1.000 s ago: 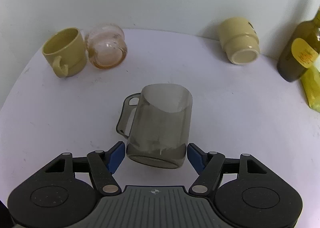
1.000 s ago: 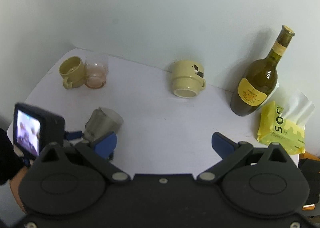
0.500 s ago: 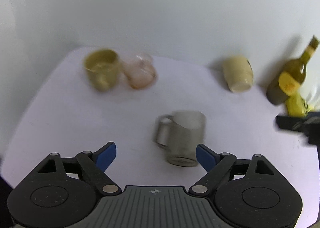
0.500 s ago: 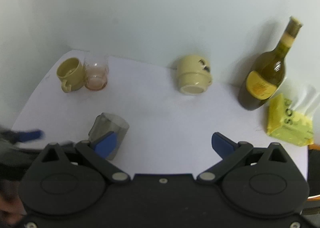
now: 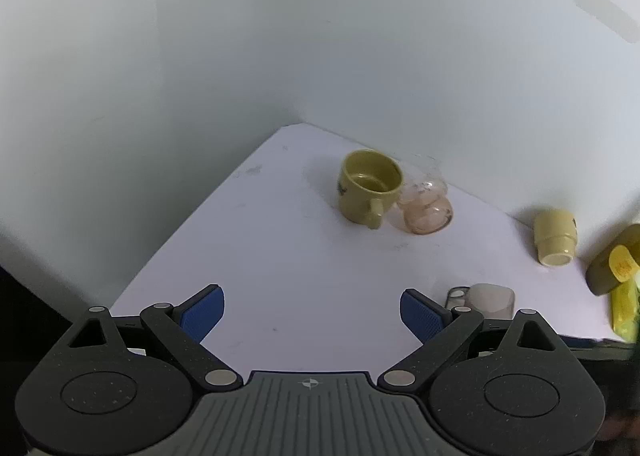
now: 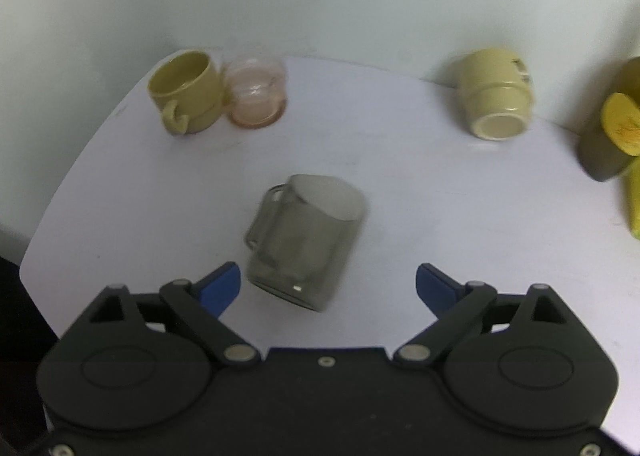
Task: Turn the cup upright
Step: 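Lift the grey mug with the right gripper and pull it back, then rotate the right gripper to turn the grey mug opening upward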
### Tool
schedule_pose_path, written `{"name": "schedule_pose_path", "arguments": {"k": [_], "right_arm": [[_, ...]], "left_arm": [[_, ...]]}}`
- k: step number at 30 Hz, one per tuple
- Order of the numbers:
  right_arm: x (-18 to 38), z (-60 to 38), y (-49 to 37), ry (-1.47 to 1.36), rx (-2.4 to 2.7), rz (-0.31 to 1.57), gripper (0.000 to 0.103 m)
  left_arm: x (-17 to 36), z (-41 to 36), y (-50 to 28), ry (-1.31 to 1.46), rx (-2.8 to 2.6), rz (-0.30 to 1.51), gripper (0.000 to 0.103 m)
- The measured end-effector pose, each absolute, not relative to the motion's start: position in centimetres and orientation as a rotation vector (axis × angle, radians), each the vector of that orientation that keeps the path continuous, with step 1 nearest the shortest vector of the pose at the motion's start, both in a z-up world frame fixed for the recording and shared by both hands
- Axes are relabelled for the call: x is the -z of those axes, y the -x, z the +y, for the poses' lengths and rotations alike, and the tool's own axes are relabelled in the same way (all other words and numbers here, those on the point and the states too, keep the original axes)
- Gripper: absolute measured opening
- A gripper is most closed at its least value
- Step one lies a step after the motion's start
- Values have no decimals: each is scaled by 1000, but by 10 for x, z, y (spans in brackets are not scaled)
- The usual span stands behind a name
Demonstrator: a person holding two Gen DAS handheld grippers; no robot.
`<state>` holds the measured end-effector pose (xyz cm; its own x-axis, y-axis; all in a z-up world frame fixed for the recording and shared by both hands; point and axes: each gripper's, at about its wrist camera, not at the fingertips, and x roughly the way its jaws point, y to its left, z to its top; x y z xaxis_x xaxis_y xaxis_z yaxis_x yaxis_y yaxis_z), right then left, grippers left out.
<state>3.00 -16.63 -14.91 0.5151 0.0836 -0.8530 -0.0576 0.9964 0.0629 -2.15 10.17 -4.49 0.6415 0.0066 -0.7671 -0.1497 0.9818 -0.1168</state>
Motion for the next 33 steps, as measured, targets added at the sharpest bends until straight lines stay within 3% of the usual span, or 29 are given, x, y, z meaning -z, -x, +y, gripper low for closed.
{"name": "schedule_pose_path", "arguments": {"k": [9, 33], "right_arm": [[184, -149, -48, -51, -42, 1117, 70], [145, -180, -61, -37, -85, 1095, 69]], "left_arm": [[45, 126, 33, 186, -119, 855, 95], [36, 90, 20, 187, -59, 834, 95]]}}
